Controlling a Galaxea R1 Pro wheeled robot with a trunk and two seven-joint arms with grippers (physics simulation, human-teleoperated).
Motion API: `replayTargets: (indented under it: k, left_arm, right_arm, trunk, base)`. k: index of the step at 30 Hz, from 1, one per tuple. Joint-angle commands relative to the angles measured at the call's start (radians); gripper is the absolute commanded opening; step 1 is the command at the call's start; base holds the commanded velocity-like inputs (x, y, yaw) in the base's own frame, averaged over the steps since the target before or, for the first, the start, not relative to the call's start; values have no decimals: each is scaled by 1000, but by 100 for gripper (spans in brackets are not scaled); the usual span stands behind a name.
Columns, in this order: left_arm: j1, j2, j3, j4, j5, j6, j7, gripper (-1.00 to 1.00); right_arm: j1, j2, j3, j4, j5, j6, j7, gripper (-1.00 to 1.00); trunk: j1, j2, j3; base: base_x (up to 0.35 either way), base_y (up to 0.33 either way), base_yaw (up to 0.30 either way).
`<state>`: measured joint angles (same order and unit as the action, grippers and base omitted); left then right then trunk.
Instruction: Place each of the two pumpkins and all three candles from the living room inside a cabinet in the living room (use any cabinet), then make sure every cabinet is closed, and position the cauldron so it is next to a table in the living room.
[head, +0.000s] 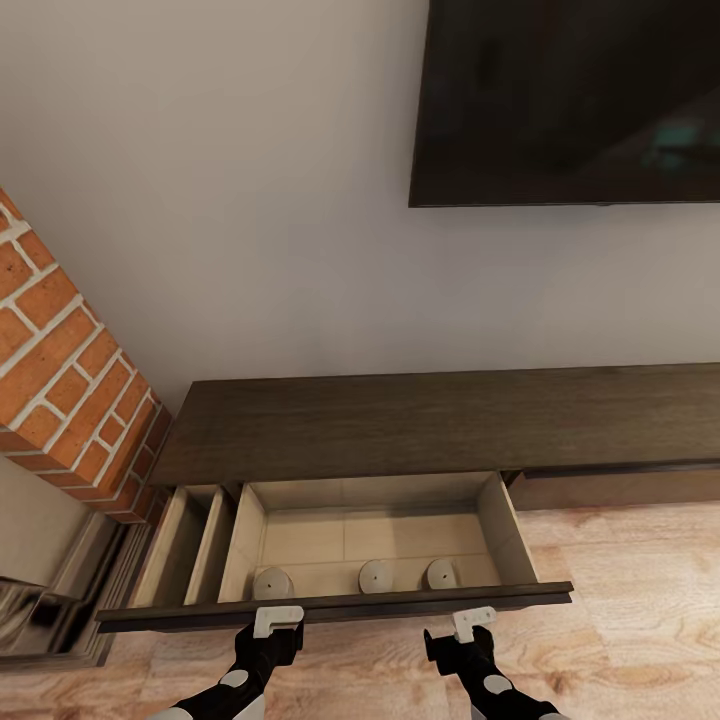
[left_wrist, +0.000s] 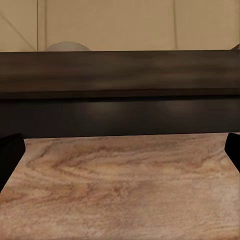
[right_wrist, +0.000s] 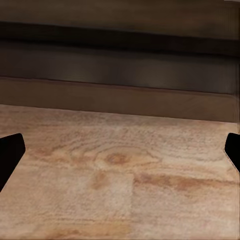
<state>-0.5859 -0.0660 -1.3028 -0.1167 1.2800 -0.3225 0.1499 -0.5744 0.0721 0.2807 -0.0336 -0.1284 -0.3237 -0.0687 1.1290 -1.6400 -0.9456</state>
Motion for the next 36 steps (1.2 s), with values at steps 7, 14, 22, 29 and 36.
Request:
replayTargets:
  k: [7,14,22,29,36]
  left_arm:
    - [0,0,-1,0,-1,0,-1,100]
    - [0,0,-1,0,-1,0,-1,100]
    - [0,0,-1,0,-1,0,-1,100]
    - [0,0,-1,0,1,-1,-1,100]
    - [0,0,-1,0,1,-1,-1,100]
  right_arm:
    - [-1,0,-9,-1,0,0,-28,100]
    - [-4,-1,-11,-2,-1,0,-29,100]
    - [-4,1,-12,-2,-2,0,-30,100]
    - [-13,3,-12,-2,-1,2,-30,100]
    - [-17,19,-12,-2,-2,3,-31,100]
  trunk:
    - [0,0,0]
    - [0,0,0]
    - [0,0,0]
    - [0,0,0]
    - [0,0,0]
  base:
    - [0,0,0]
    - [0,0,0]
    - [0,0,0]
    - [0,0,0]
    - [0,0,0]
